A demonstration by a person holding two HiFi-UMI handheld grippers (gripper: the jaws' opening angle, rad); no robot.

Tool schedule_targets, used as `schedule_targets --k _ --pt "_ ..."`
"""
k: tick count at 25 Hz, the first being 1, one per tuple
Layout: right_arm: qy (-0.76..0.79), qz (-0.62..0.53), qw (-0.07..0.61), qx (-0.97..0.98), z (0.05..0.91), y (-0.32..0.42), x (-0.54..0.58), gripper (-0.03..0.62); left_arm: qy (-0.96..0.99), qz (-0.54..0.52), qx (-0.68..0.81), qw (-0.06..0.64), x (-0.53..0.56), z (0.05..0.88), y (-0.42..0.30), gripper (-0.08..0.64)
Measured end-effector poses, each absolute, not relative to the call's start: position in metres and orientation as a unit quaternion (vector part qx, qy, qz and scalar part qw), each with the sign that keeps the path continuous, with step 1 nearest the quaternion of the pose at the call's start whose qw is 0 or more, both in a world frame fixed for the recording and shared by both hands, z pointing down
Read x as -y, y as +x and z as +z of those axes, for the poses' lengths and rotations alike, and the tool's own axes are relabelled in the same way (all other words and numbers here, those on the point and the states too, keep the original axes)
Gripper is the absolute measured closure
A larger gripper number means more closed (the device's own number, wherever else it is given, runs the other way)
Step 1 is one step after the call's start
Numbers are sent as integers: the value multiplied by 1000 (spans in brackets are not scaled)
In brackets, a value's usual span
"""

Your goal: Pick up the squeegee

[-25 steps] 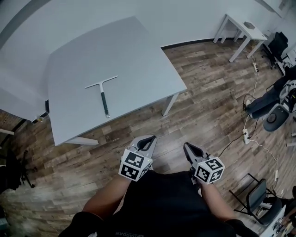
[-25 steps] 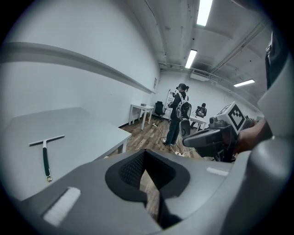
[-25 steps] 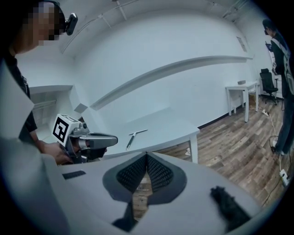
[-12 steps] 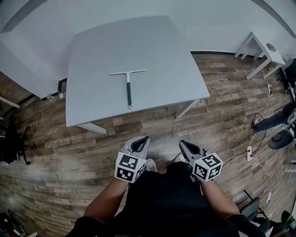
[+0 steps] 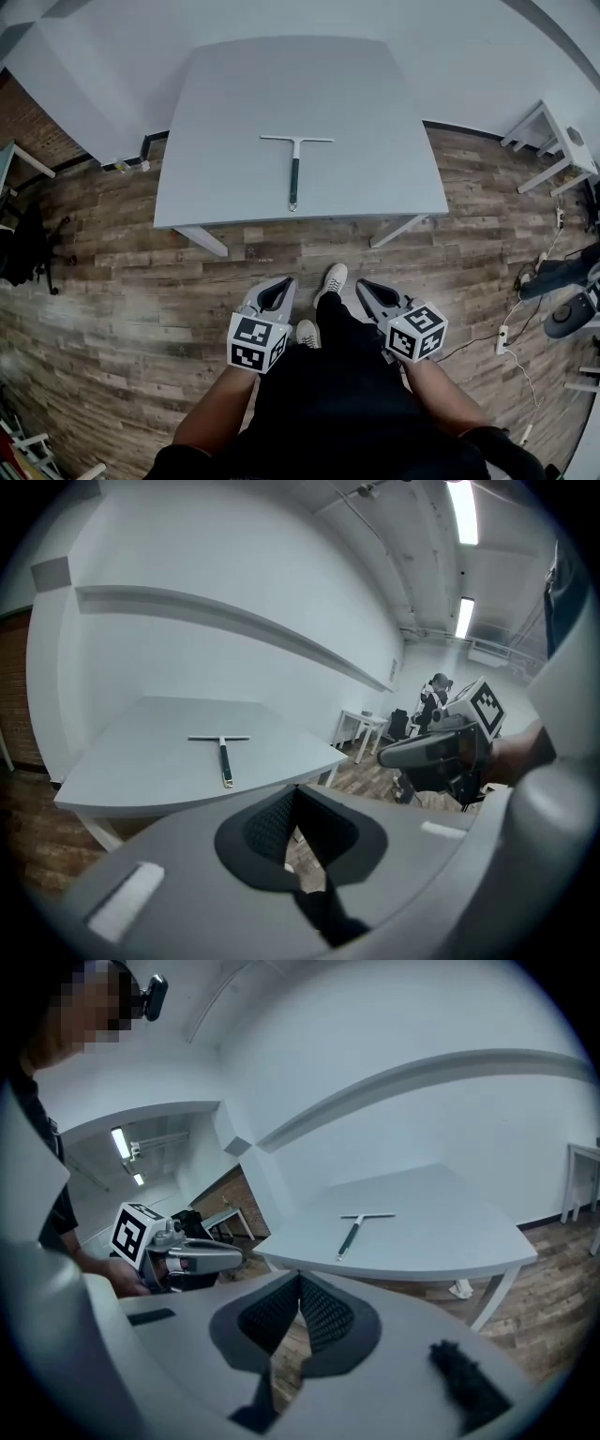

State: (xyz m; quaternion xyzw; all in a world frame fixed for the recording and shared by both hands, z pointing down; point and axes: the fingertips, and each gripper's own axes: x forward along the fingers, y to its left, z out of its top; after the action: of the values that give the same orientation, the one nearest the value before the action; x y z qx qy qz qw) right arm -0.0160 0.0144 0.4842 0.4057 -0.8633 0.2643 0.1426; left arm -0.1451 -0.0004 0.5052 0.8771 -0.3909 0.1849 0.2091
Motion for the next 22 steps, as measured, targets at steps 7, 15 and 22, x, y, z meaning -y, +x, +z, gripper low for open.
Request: schedule_targets --k 7,15,22 --pt "369 262 157 878 490 -40 -1 588 860 175 425 221 4 511 -166 554" --pt "356 276 154 879 505 -50 20 588 844 186 445 235 15 525 -183 554" --pt "354 287 158 876 519 -46 44 588 840 181 450 243 38 529 -180 554"
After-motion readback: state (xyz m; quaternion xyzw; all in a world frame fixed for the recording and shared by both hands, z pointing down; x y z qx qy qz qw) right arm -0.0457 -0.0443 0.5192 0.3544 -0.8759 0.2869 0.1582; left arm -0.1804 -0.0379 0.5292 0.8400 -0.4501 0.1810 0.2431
